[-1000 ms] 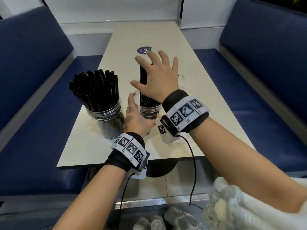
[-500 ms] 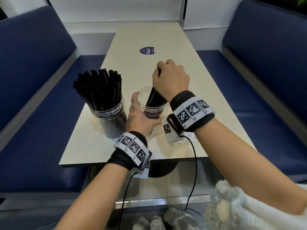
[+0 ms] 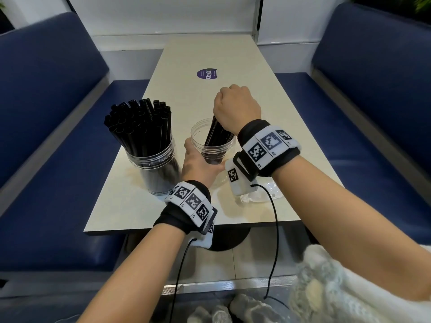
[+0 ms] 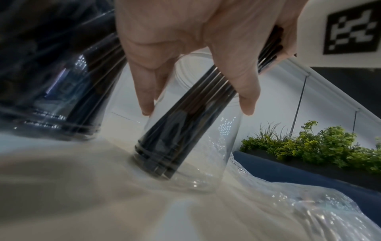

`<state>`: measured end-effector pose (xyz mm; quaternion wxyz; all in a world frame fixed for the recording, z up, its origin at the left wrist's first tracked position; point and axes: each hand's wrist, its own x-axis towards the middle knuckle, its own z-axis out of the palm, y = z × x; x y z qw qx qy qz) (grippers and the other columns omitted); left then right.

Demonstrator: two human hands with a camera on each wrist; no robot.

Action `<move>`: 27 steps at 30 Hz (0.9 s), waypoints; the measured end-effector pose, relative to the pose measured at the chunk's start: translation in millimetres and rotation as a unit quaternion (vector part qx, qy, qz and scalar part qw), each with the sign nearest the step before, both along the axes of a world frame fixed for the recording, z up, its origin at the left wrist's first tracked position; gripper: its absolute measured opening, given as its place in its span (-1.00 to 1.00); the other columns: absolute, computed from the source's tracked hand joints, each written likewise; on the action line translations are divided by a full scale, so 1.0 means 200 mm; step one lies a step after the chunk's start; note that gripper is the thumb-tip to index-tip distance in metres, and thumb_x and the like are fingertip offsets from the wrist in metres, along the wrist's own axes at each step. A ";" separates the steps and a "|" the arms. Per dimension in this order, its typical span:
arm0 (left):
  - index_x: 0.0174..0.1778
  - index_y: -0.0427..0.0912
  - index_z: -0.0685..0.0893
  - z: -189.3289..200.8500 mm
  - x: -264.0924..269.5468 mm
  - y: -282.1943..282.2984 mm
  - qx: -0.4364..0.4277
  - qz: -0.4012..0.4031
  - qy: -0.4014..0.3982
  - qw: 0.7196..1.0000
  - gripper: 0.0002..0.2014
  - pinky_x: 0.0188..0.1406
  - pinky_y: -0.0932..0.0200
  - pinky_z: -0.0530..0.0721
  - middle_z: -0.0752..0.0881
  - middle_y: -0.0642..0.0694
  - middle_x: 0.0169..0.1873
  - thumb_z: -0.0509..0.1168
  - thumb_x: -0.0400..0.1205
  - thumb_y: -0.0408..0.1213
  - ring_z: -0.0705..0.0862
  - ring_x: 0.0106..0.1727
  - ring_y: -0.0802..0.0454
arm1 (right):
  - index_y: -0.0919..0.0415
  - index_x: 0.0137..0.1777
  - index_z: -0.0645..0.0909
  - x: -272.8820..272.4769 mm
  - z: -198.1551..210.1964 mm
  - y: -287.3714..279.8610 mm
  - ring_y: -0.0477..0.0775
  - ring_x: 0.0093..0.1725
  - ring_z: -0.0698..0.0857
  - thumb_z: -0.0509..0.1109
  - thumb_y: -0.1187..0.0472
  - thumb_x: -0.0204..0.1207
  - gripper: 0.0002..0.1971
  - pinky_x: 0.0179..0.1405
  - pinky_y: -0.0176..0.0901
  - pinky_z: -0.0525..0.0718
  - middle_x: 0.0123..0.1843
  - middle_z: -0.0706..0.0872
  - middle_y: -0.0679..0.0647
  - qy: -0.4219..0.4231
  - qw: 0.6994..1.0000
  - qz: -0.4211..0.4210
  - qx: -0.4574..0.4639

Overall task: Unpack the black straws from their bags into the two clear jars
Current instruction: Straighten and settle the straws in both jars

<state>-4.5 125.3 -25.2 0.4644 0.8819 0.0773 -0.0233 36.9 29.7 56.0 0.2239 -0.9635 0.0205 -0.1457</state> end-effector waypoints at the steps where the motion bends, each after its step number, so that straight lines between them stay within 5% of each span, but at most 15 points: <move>1: 0.59 -0.21 -0.02 0.00 0.00 0.00 0.002 -0.001 0.004 1.000 -0.08 0.36 -0.06 0.49 0.42 -0.32 0.43 0.42 0.42 -0.38 0.45 0.42 -0.24 | 0.37 0.13 0.55 0.00 0.00 0.00 0.25 0.31 0.46 -0.05 0.21 0.67 -0.64 0.15 0.03 0.48 0.24 0.59 0.25 0.002 1.000 0.002 0.007; 11: 0.57 -0.31 0.02 0.05 -0.04 0.04 0.028 -0.008 0.026 0.999 0.03 0.22 0.06 0.48 0.48 -0.33 0.39 0.49 0.38 0.08 0.46 0.42 -0.18 | 0.21 -0.14 0.59 -0.01 -0.01 0.01 0.21 0.12 0.57 -0.02 0.07 0.64 -0.62 -0.01 -0.03 0.38 0.04 0.70 0.11 -0.061 0.998 0.004 -0.021; 16: 0.53 -0.26 0.24 0.06 -0.12 0.15 0.046 -0.050 0.020 0.997 -0.09 0.14 0.11 0.55 0.60 -0.21 0.29 0.44 0.40 0.17 0.57 0.30 -0.09 | 0.20 0.16 0.61 -0.08 0.05 0.01 0.19 0.30 0.54 -0.01 0.10 0.67 -0.63 0.21 -0.04 0.43 0.27 0.66 0.06 -0.090 0.996 0.009 0.000; 20: 0.02 -0.12 0.63 0.06 -0.19 0.32 0.034 -0.052 0.001 0.998 -0.57 -0.31 0.28 0.55 0.73 -0.04 -0.10 0.42 0.44 0.13 0.68 -0.12 0.07 | 0.18 0.29 0.57 -0.20 0.09 0.04 0.13 0.38 0.49 0.04 0.08 0.67 -0.63 0.32 -0.03 0.43 0.39 0.60 0.03 -0.111 0.991 0.040 0.063; 23: -0.39 -0.13 0.46 0.07 -0.21 0.48 0.062 -0.005 -0.036 0.997 -0.63 -0.45 0.21 0.36 0.53 0.01 -0.48 0.42 0.47 0.05 0.48 -0.40 0.09 | 0.17 0.34 0.55 -0.28 0.08 0.08 0.07 0.42 0.48 0.10 0.08 0.65 -0.63 0.35 -0.09 0.41 0.42 0.58 0.02 -0.123 0.986 0.070 0.089; 25: -0.39 -0.12 0.36 0.07 -0.21 0.57 0.064 0.038 -0.043 0.996 -0.57 -0.46 0.17 0.30 0.41 0.01 -0.48 0.45 0.45 0.04 0.39 -0.43 0.08 | 0.19 0.32 0.56 -0.31 0.07 0.12 0.06 0.41 0.49 0.14 0.09 0.64 -0.65 0.33 -0.19 0.37 0.39 0.60 0.04 -0.133 0.981 0.093 0.103; 27: -0.16 -0.14 0.39 0.06 -0.20 0.64 0.051 0.069 -0.032 0.996 -0.50 -0.34 0.14 0.37 0.46 0.00 -0.33 0.51 0.36 0.09 0.47 -0.27 0.05 | 0.23 0.32 0.56 -0.33 0.06 0.18 0.08 0.39 0.52 0.18 0.10 0.63 -0.65 0.31 -0.24 0.36 0.35 0.62 0.07 -0.141 0.975 0.127 0.115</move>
